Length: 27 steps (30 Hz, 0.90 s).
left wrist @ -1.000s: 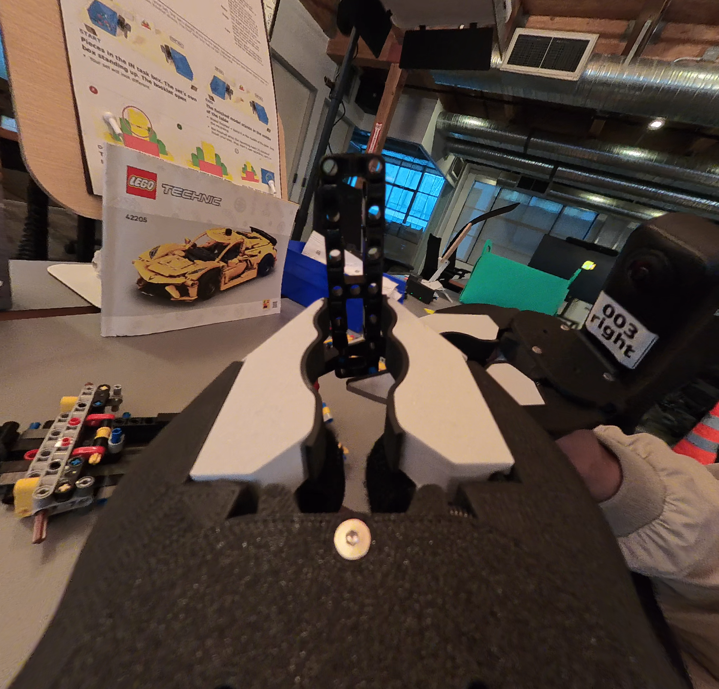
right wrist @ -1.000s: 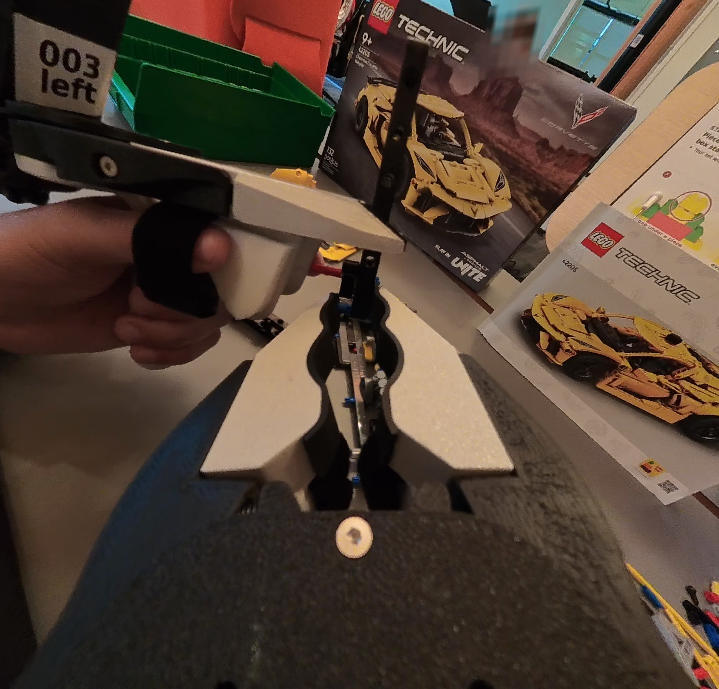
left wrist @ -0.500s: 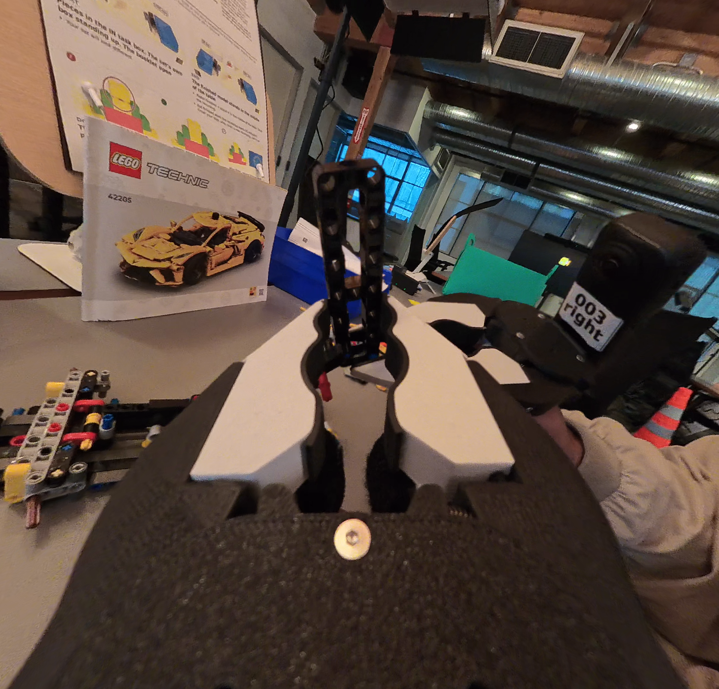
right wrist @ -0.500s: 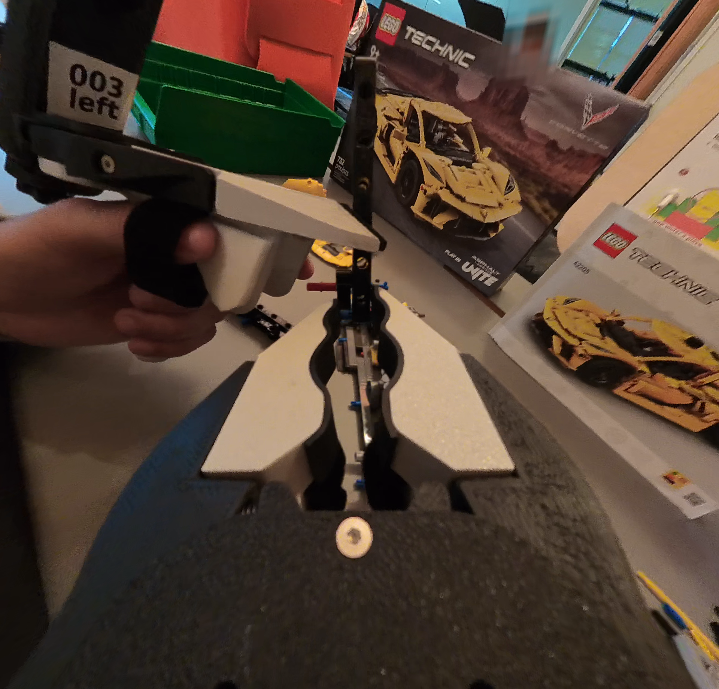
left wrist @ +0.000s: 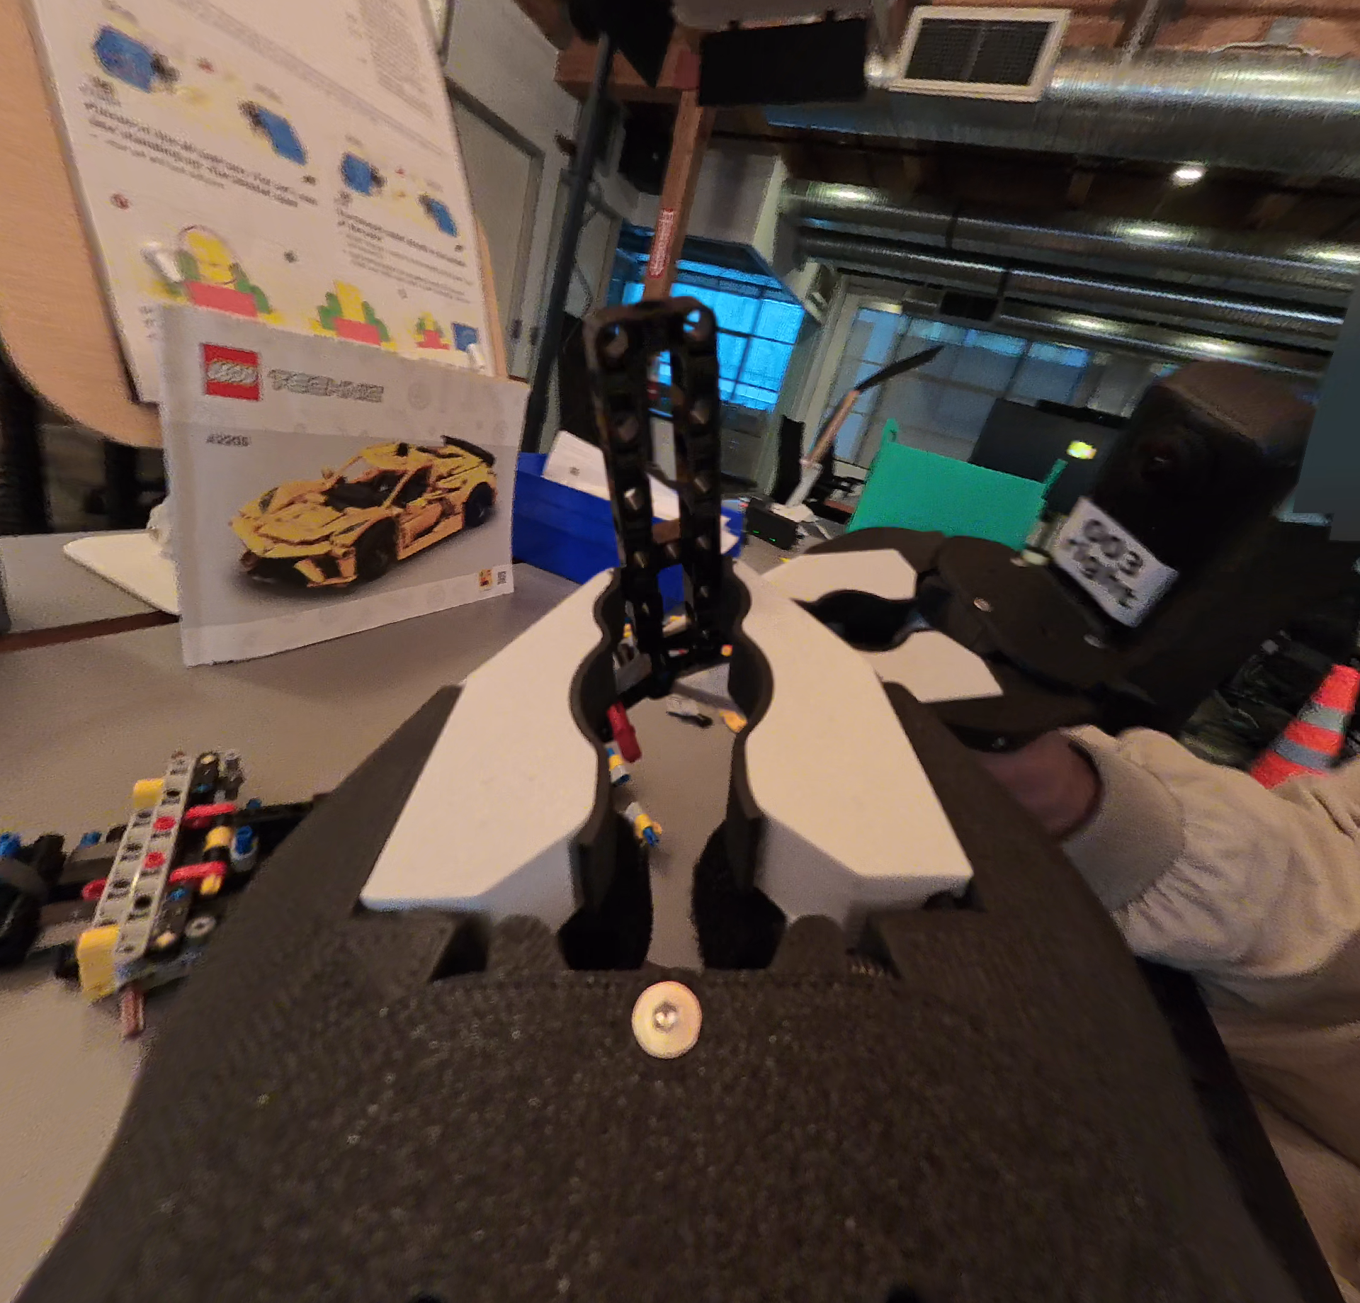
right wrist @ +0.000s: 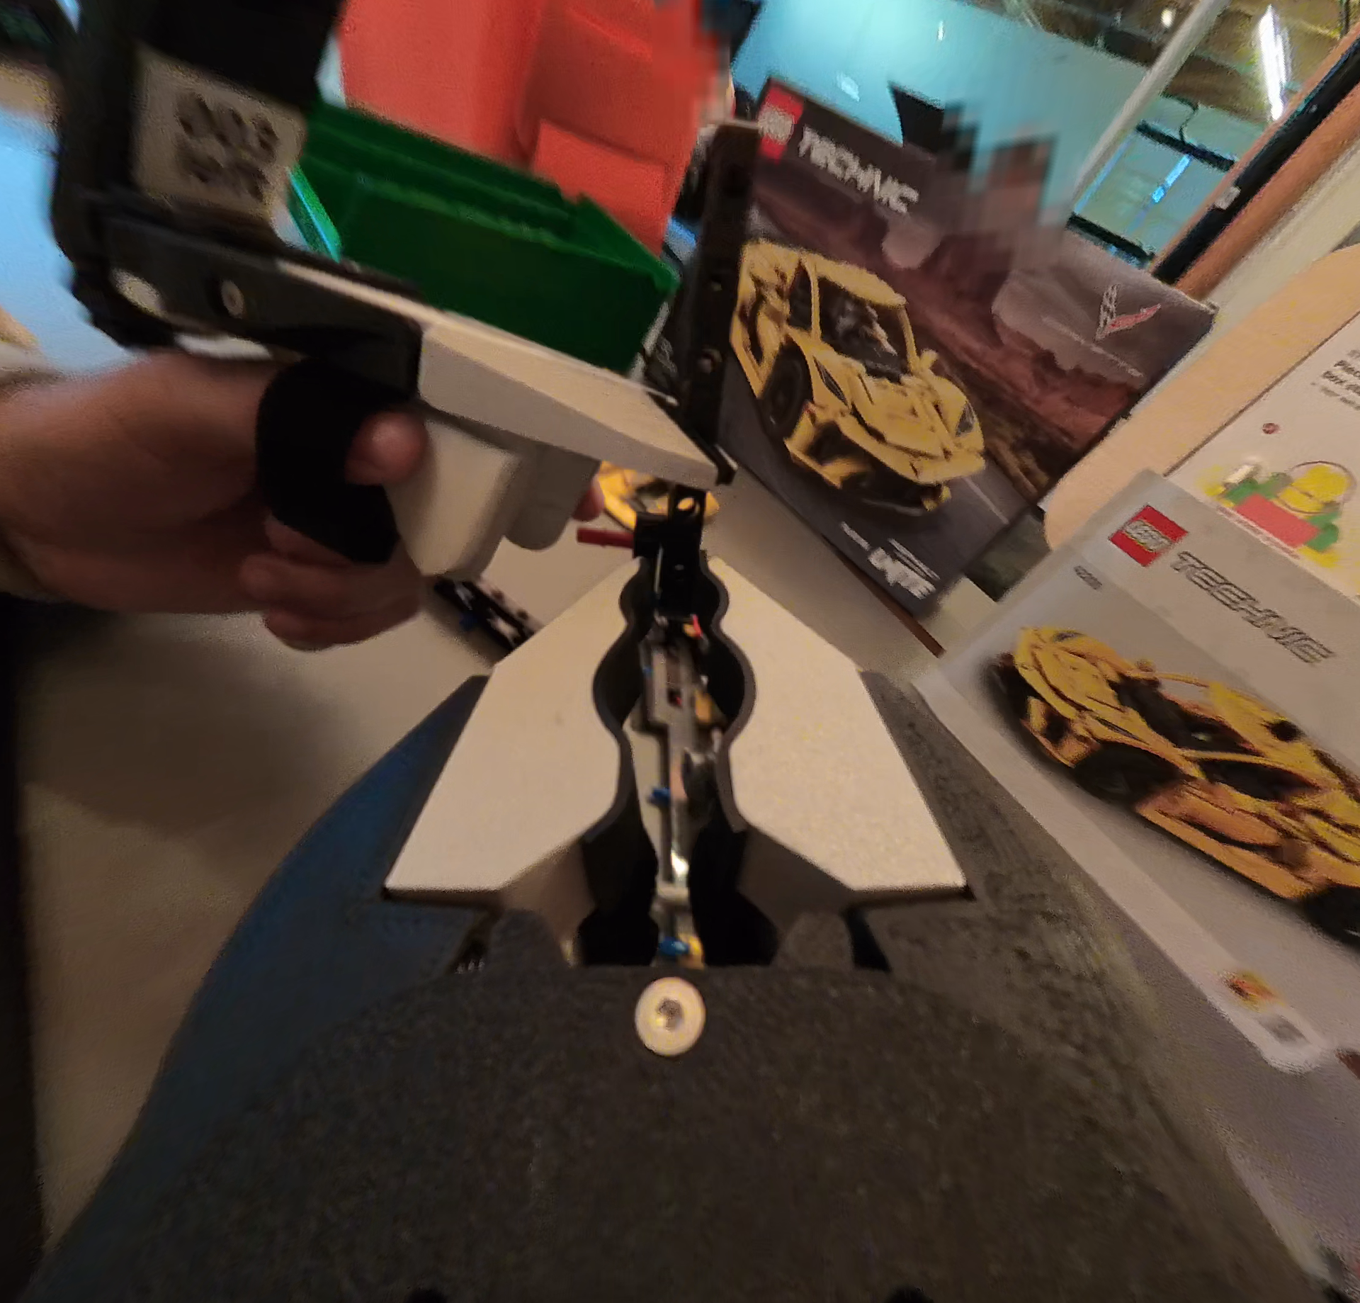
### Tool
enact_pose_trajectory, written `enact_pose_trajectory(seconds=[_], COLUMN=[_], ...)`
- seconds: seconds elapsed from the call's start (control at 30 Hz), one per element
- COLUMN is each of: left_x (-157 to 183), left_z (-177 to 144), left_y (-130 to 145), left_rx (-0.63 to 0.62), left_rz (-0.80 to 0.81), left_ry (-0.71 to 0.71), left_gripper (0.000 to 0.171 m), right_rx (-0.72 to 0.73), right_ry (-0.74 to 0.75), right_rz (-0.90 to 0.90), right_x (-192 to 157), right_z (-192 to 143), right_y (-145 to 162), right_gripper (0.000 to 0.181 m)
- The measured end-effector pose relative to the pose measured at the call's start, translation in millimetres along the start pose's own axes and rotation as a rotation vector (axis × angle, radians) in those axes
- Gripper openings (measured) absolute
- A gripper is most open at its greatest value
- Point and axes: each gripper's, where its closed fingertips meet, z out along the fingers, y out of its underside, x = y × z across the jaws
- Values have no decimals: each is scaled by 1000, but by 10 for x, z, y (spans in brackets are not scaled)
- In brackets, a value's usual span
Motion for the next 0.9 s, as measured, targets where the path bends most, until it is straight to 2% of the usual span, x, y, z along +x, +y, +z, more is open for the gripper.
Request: enact_pose_trajectory(seconds=[0.03, 0.1, 0.17, 0.23, 0.3, 0.33, 0.4, 0.6, 0.67, 0.77, 0.83, 0.9], left_x=[-7, -35, -4, 64, 122, 149, 178, 163, 84, 34, 59, 74], left_z=[-19, -61, -89, -90, -67, -55, -47, -13, 30, 90, 87, 67], left_y=[-41, -117, -169, -203, -191, -177, -175, -127, -44, 83, 90, 73], left_rx=[9, 39, 66, 92, 96, 94, 104, 100, 52, -31, -21, -11], left_rz=[22, 94, 148, 182, 192, 195, 196, 271, 268, 223, 240, 309], left_ry=[-3, -34, -38, -22, -3, 8, 16, -28, -76, -78, -62, -80], left_gripper=[25, 25, 25, 25, 25, 25, 25, 25, 27, 46, 44, 31], right_rx=[70, 160, 181, 231, 335, 358, 334, 333, 328, 285, 280, 287], right_ry=[-14, -79, -151, -324, -517, -565, -579, -550, -473, -360, -373, -402], right_rz=[70, 272, 549, 875, 1123, 1182, 1190, 1223, 1162, 989, 966, 999], right_x=[26, 140, 270, 223, 135, 112, 71, 114, 187, 214, 155, 143], right_z=[-39, -126, -132, -108, -141, -146, -131, -125, -135, -140, -132, -131], right_y=[-78, -160, -98, -113, -249, -275, -234, -188, -141, -118, -161, -176], right_gripper=[8, 18, 28, 34, 25, 22, 5, 4, 3, 2, 2, 3])
